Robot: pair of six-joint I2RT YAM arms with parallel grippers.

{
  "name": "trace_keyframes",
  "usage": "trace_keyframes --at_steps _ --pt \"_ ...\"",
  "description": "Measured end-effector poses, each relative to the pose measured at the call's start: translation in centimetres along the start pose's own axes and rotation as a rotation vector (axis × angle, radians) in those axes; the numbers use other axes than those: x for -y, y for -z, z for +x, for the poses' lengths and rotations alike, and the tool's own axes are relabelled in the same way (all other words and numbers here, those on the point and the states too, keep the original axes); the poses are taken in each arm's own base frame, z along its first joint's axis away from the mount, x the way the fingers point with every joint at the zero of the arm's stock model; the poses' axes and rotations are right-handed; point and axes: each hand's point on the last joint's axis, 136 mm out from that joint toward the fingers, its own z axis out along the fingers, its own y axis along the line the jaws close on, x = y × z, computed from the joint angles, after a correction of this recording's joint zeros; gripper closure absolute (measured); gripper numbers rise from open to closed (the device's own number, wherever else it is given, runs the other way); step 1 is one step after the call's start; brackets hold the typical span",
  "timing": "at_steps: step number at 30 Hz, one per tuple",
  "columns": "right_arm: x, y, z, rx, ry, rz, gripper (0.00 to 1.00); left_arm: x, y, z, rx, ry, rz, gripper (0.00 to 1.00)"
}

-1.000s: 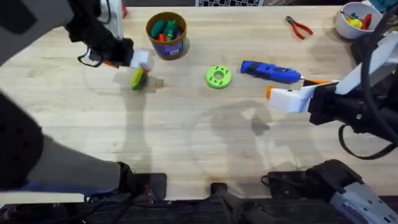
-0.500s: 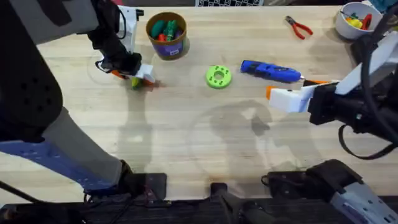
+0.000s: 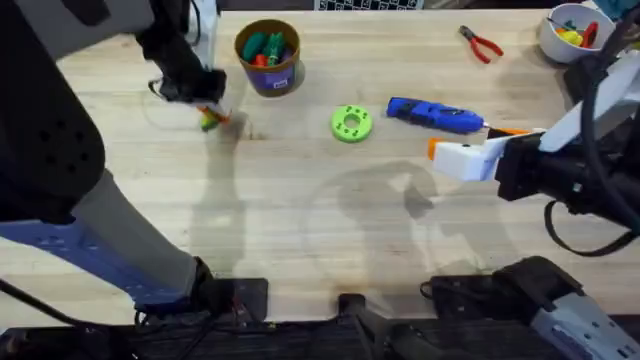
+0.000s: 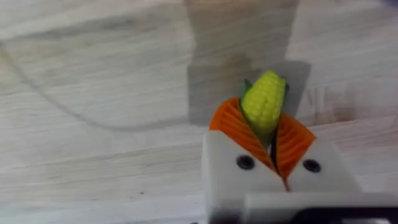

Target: Pick up the gripper from the table and insert it into the empty holder that is missing its gripper. Then pick up a screw, insert it into the mounting hole, and use the screwdriver to tighten it. Finally, clean up the table by picking up the vegetable and placing it into the bucket.

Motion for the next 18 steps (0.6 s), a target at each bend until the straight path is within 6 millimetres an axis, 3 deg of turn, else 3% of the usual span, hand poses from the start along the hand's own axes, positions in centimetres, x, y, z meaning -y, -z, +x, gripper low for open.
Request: trace_keyframes --at_steps 3,11,14,18 --pt "0.0 0.0 0.0 0.0 0.0 0.0 0.008 -0.4 2.5 -1.9 0.063 0.02 -0.014 0.971" --pt "0.0 0.0 0.0 0.0 0.0 0.0 0.007 0.0 12.5 -7.5 0.35 0.049 0.002 0.971" --pt "0.0 0.0 0.0 0.0 0.0 0.0 0.007 1.3 13.8 -8.6 0.404 0.039 0.037 0.971" --pt "0.0 0.0 0.0 0.0 0.0 0.0 0.008 4.1 13.2 -9.7 0.416 -0.007 0.081 0.971"
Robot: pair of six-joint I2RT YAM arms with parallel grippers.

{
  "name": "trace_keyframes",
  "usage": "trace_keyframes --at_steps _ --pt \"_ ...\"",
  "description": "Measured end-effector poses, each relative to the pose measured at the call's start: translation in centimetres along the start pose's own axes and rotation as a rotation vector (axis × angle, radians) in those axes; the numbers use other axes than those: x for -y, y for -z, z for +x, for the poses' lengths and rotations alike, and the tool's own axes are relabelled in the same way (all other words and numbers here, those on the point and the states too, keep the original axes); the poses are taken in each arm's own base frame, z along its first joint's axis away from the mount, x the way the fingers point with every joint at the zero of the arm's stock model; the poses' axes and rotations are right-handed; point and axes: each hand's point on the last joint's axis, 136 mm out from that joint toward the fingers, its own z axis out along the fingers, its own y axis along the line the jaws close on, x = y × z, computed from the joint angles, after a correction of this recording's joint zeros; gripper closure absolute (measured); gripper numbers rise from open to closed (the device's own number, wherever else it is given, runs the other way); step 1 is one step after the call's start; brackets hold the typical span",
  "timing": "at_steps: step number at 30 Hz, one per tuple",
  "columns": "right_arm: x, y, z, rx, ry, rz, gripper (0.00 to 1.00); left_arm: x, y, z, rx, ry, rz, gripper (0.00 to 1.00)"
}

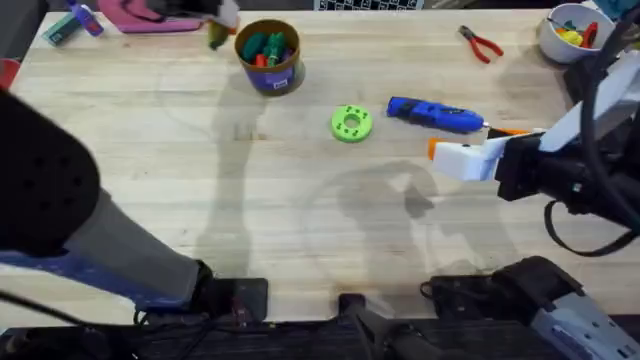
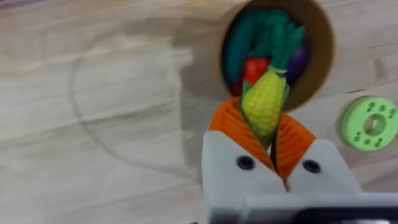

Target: Pick up the gripper from the table and insert it into the empty holder that is missing its gripper. Then pick up a screw, insert it into the mounting hole, and use the screwdriver to tighten it. Finally, clean up the table by picking up the vegetable and placing it into the bucket.

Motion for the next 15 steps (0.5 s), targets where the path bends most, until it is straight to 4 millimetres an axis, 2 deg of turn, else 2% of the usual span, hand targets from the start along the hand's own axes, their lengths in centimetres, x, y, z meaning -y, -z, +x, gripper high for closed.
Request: trace_keyframes --at_steps 4,7,11,15 --pt "0.0 0.0 0.0 0.0 0.0 0.0 0.008 3.0 -2.4 -1.2 0.019 -0.062 0.041 0.971" --pt "0.0 0.0 0.0 0.0 0.0 0.0 0.008 4.6 -4.2 -1.4 0.011 -0.092 0.064 0.971" --pt "0.0 0.0 0.0 0.0 0.0 0.0 0.007 5.1 -6.1 -0.8 -0.024 -0.1 0.074 0.971" --pt "0.0 0.0 0.0 0.0 0.0 0.0 0.008 5.0 -6.9 -0.4 -0.041 -0.096 0.075 0.971"
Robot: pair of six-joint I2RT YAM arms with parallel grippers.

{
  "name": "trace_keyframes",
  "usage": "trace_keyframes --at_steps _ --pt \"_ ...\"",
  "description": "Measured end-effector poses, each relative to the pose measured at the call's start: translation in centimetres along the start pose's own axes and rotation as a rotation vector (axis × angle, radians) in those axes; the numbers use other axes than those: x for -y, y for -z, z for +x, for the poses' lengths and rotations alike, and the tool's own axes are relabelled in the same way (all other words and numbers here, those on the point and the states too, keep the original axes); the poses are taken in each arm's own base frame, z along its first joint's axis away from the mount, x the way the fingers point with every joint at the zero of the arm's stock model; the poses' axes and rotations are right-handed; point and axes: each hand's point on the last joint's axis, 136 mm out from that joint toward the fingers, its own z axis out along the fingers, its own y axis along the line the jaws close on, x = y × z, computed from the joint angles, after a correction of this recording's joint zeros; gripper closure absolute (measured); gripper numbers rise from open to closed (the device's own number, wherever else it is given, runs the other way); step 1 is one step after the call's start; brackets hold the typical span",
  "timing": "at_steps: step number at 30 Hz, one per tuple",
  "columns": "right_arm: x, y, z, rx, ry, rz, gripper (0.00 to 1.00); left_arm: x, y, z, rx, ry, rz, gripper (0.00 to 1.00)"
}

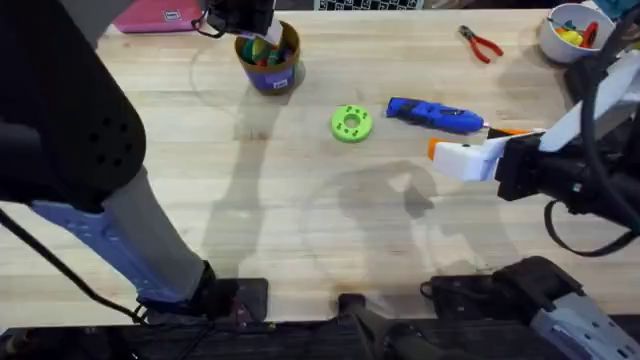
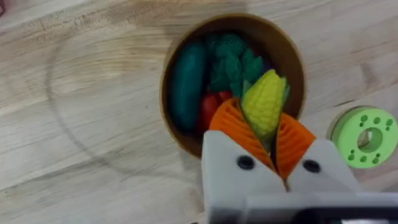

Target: Pick up the gripper from the table and insert it into the empty holder that is missing its gripper. Then pick up a screw, insert it into the mounting hole, and use the screwdriver to tighten it. Finally, clean up the table by picking up the vegetable and placing it into the bucket.

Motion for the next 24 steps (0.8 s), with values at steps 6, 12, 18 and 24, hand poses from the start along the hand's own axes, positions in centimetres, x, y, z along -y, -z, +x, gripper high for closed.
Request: trace_keyframes --at_steps 6,12,18,24 --pt "0.0 0.0 0.0 0.0 0.0 0.0 0.008 0.0 0.2 0.7 -0.028 0.009 -0.001 0.064" --pt "0.0 0.0 0.0 0.0 0.0 0.0 0.008 0.6 3.2 1.8 -0.05 0.012 -0.006 0.013" --pt "0.0 0.0 0.0 0.0 0.0 0.0 0.007 1.6 10.0 3.1 -0.006 0.004 -0.031 0.013" --pt "0.2 0.0 1.0 -0.04 -0.003 0.008 0.007 2.7 13.8 8.2 0.071 0.005 -0.046 0.013"
